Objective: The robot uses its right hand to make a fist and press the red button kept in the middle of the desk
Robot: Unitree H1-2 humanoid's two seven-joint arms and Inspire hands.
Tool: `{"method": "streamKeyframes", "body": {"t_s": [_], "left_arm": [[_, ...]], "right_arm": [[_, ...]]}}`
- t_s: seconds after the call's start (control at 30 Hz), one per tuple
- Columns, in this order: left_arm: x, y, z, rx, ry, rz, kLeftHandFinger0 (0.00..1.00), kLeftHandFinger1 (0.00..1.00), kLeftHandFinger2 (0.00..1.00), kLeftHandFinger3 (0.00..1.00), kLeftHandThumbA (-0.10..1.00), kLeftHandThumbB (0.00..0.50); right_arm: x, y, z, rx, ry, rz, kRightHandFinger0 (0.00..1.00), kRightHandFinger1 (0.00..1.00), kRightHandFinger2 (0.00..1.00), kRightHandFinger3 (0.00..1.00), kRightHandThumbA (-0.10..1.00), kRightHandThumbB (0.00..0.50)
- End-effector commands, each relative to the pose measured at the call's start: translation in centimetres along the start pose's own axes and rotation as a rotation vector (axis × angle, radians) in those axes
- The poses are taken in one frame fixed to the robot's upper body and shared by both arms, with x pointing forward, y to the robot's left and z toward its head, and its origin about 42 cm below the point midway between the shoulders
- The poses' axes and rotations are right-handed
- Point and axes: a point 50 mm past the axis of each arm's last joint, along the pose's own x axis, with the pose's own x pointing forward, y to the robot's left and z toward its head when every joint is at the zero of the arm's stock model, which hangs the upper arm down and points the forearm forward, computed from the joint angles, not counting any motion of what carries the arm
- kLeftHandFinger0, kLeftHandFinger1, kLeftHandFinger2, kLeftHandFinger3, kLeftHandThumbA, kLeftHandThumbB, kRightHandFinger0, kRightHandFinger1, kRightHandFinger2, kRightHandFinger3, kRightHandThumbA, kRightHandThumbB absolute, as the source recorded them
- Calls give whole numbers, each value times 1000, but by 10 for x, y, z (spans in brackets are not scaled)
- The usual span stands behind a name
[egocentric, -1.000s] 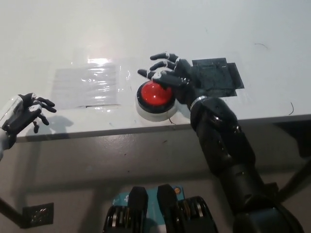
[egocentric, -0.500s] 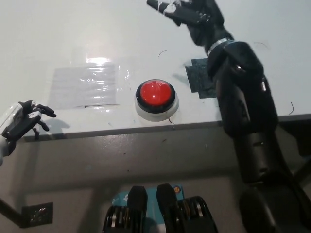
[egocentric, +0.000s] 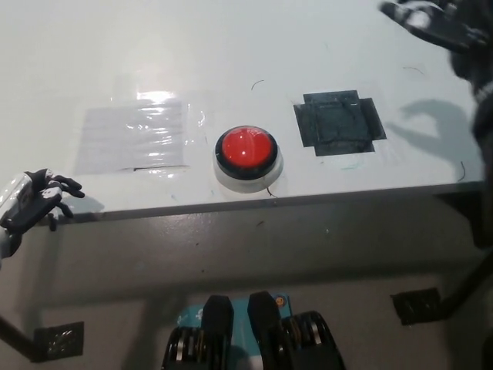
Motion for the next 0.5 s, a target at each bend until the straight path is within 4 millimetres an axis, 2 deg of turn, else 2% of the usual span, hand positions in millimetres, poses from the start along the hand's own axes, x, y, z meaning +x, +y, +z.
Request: {"method": "streamKeyframes", "body": {"t_s": [0.0, 0.03, 0.07, 0.17, 0.27, 0.3, 0.33, 0.47], "left_arm": [[-2, 18, 18, 22, -74, 32, 186, 317, 472, 613, 511, 0], [-3, 17, 19, 26, -76, 33, 193, 314, 464, 607, 518, 0], [-3, 17, 19, 29, -79, 31, 190, 314, 475, 612, 521, 0], [-3, 17, 19, 17, -75, 33, 176, 306, 461, 601, 519, 0], [-5, 17, 20, 7, -72, 47, 158, 294, 442, 578, 498, 0], [-5, 17, 20, 11, -72, 45, 165, 292, 437, 577, 499, 0], [-5, 17, 20, 29, -70, 46, 212, 320, 467, 598, 510, 0], [-4, 21, 23, 33, -78, 46, 199, 317, 472, 613, 508, 0]], "right_arm": [[-16, -21, 19, -17, -40, -11, 278, 414, 399, 383, 1000, 257], [-24, -26, 18, -23, -29, -41, 255, 394, 381, 379, 1000, 285], [-34, -36, 13, -16, -27, -54, 297, 403, 371, 376, 1000, 272], [-52, -50, 5, -23, -18, -79, 319, 414, 374, 383, 1000, 253], [-70, -63, -9, 6, 16, -119, 204, 355, 331, 360, 1000, 257], [-75, -66, -13, 11, 25, -127, 204, 355, 329, 359, 1000, 259], [-81, -70, -18, 26, 30, -128, 197, 346, 321, 357, 1000, 253], [-99, -80, -37, 24, 62, -172, 153, 296, 295, 331, 1000, 259]]}}
